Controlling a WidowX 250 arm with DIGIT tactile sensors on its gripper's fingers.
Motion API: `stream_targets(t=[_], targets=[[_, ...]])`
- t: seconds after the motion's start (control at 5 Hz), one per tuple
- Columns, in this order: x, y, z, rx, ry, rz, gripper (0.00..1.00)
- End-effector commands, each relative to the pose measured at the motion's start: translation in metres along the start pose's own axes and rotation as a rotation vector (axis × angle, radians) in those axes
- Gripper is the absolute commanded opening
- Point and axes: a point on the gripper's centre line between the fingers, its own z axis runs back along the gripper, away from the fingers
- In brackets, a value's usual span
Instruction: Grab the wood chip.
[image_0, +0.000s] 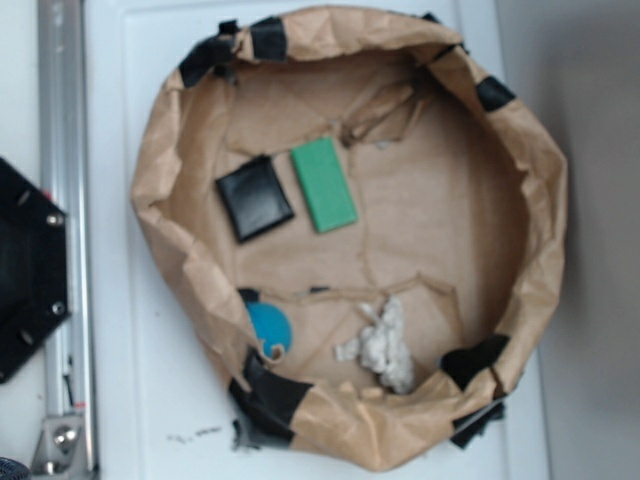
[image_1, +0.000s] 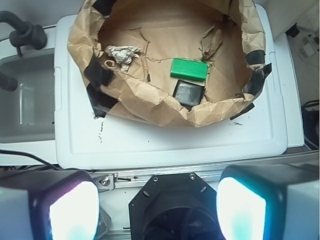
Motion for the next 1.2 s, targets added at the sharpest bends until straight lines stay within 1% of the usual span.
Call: stream_targets(t=[0.0,0.2,0.4,0.6,0.8,1.0], targets=[[0.0,0.0,0.0,0.0,0.0,0.0,1.0],[0.019,0.006,-0.051,0.15,-0.006,0.051,1.0],[0.06,0.003,-0.076,0.151,-0.13,0.177,1.0],[0.098,0.018,-0.096,0.153,-0.252,0.343,1.0],[0.117,0.046,-0.121,0.152,-0.264,0.478,1.0],[0.139,0.069,-0.14,0.136,-0.282,0.515,1.0]])
